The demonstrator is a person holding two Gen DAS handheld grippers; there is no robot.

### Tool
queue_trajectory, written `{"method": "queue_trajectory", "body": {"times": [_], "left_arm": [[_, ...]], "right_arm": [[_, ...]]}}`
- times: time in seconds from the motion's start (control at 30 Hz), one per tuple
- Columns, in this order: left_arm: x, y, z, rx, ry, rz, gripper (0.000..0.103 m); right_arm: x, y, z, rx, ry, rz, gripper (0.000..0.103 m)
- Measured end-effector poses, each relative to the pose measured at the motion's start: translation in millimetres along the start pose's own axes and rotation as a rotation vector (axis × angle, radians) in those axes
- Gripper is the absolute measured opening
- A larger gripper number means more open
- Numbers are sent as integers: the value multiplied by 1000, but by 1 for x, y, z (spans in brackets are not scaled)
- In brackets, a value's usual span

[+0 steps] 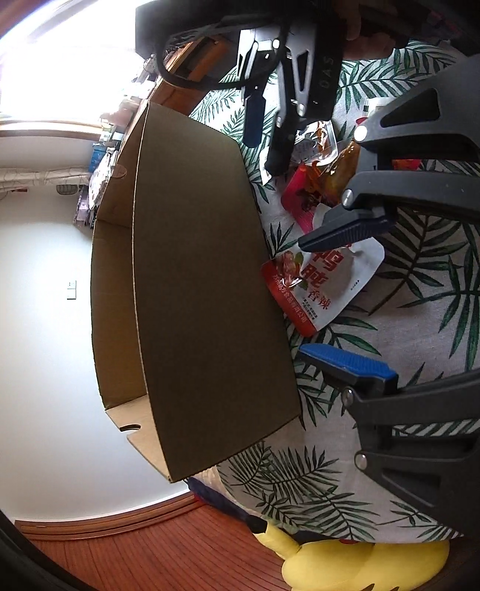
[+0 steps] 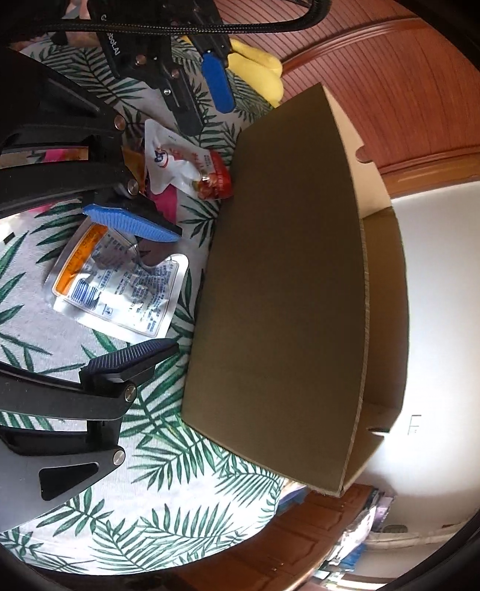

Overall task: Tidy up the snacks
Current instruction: 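Move both open tools back toward the snack pile, then grasp the white duck-snack bag with the left tool while the right tool grasps the clear sauce sachet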

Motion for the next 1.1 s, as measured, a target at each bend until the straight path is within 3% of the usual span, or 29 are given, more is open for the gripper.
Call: {"method": "queue_trajectory", "body": {"times": [0.3,0.5,0.7,0.9,1.1], "left_arm": [[5,-9,-1,-15,22,23,52],[11,-19,-1,-38,22,13,52],[14,-32,2,-76,24,1,53],[22,-42,0,-112,41,-3,57],[17,-46,5,-119,32,-84,68]], "right_arm": [[10,-12,18,-82,8,24,62],[10,-8,26,-78,75,66,64],[12,-7,27,-75,65,70,67],[17,-5,29,-75,60,70,70],[16,-5,28,-75,62,68,72]]}}
Point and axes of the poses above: each gripper's, at about its wrist camera, not at the fingertips, and y roughly against the way its jaws point, x to its right, z to its underside, the point moved 9 cm from there along -y, roughly the way its jaws point, and after that the axes turned 10 degrees about -z, right-handed, at the moved point
